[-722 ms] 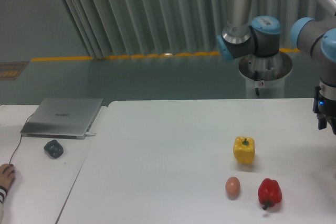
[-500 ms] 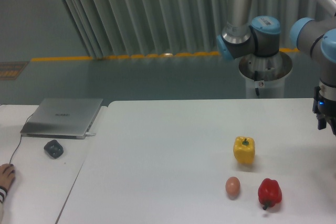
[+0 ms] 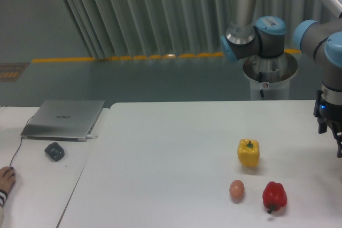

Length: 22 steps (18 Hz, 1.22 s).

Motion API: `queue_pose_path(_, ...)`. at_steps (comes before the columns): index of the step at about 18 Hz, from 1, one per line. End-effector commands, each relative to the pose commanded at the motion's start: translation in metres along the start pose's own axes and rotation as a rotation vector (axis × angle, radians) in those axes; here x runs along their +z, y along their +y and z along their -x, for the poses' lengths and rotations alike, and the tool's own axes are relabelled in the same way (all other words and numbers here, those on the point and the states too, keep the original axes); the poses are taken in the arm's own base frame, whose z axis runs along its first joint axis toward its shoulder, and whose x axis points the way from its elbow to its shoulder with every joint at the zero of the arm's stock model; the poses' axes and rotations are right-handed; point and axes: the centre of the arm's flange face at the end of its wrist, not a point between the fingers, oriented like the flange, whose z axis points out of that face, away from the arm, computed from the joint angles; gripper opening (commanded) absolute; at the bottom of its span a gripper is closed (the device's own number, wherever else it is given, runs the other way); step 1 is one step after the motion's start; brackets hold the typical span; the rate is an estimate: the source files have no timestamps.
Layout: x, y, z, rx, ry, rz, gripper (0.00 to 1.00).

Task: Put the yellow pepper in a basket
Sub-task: 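Move the gripper toward the yellow pepper and lower it, then lower the open gripper around the yellow pepper and close it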

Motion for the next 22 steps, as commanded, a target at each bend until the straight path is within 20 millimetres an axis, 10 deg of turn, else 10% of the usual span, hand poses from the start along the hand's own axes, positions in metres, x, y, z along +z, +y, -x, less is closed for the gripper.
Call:
queue_pose_path(11,0.002,-0.022,-0.003,-0.191,0.015,-0.126,1.00)
queue_pose_path(22,0.018,-0.153,-0.045,0.080,0.073,-0.075,1.00)
